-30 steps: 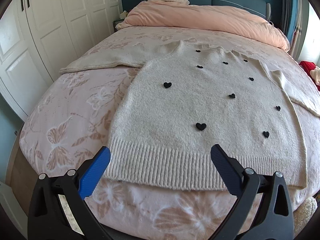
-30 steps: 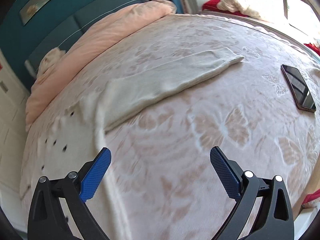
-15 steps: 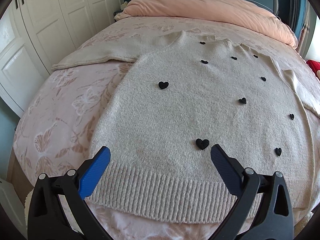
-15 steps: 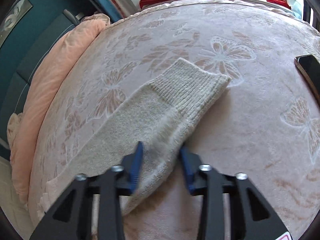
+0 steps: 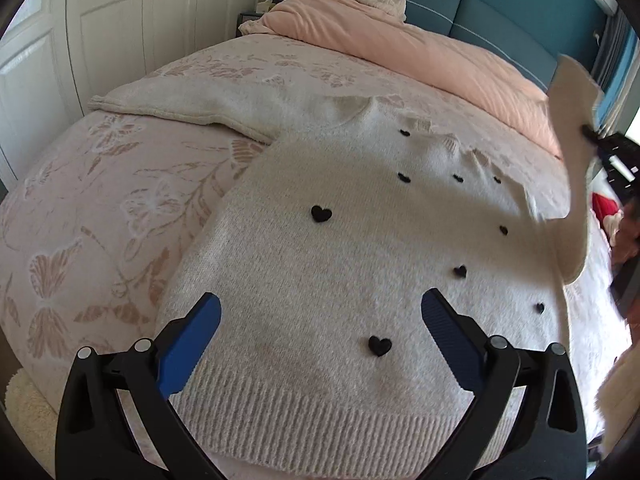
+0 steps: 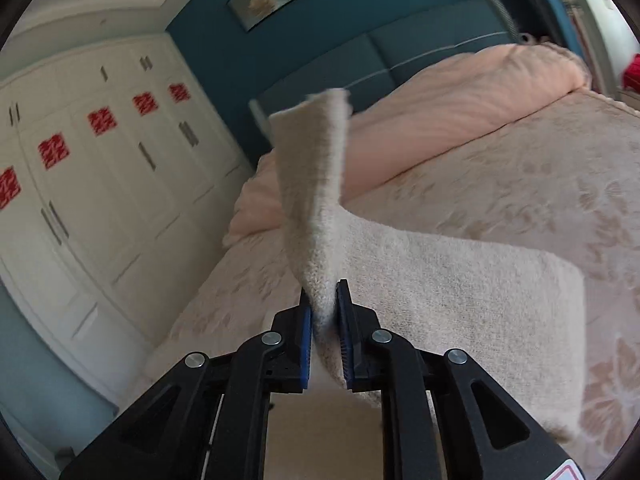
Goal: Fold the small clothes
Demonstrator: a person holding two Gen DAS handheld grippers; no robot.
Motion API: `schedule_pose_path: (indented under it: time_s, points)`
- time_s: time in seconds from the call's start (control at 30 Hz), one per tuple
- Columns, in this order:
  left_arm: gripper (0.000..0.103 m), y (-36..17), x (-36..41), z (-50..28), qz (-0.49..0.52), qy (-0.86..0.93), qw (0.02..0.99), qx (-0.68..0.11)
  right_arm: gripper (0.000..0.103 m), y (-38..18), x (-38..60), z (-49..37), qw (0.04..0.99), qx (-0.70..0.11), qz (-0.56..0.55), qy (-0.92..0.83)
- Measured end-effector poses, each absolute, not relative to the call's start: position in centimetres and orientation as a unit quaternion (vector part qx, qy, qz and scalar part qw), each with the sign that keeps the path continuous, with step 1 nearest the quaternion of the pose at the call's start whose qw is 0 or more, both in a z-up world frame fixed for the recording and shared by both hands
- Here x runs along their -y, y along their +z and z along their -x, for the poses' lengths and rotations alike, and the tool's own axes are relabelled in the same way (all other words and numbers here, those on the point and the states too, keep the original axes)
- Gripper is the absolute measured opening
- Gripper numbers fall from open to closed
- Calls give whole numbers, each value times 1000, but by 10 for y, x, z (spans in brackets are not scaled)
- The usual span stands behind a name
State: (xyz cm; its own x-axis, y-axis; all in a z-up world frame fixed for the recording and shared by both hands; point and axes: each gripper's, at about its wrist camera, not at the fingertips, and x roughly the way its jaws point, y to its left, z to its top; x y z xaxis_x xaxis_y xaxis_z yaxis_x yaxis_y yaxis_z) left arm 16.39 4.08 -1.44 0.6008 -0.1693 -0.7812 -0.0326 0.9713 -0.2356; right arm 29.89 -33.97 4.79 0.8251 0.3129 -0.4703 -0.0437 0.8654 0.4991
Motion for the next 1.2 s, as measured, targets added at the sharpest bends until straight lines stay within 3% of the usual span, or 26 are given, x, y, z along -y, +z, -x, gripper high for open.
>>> schedule_pose_path:
  time_s: [0.17,0.23,0.27,0.3,0.53,0.63,0.67,0.7,0.73,0.77,0.8,0.83,1.07,1.13,1.2]
  points:
    - [98,-3,-42,-208,164,-77,878,-443,19,-30,260,-317,891,-399,-188,112]
    - [98,-5,-40,-236,195,-102,866,-448,33,-39,273,-294,887,-399,-212,101]
    - [98,-9,-37,-255,213,-109,857,-456,49,-41,287,-279,885,-394,-231,88]
    - [98,-15,-34,-272,231,-120,848,-462,59,-43,296,-263,886,-387,-248,68]
    - [98,-91,11,-364,317,-88,753,-570,61,-82,414,-203,841,-392,-367,-71]
    - [97,-94,13,-359,345,-54,758,-551,61,-94,437,-208,825,-380,-411,-80]
    - [89,-92,15,-359,352,-61,757,-547,61,-97,439,-212,823,-377,-416,-80]
    - [55,-89,16,-360,359,-73,758,-540,61,-100,440,-217,822,-373,-423,-80]
    - [34,-87,18,-363,371,-105,753,-533,61,-100,438,-225,820,-370,-430,-79]
    - [5,-85,23,-369,379,-131,743,-536,55,-102,436,-231,819,-368,-434,-81]
    - [7,-79,25,-374,378,-138,743,-534,24,-102,436,-239,821,-364,-432,-87]
    - [7,-68,28,-380,371,-144,754,-522,5,-100,432,-242,823,-361,-429,-90]
    - [7,66,24,-402,320,-254,846,-344,6,-6,426,-224,896,-179,-404,-51]
    - [7,54,25,-404,276,-242,864,-344,6,-23,420,-237,904,-227,-356,-71]
    - [7,-3,28,-417,249,-210,849,-415,6,-80,422,-261,867,-345,-346,-102]
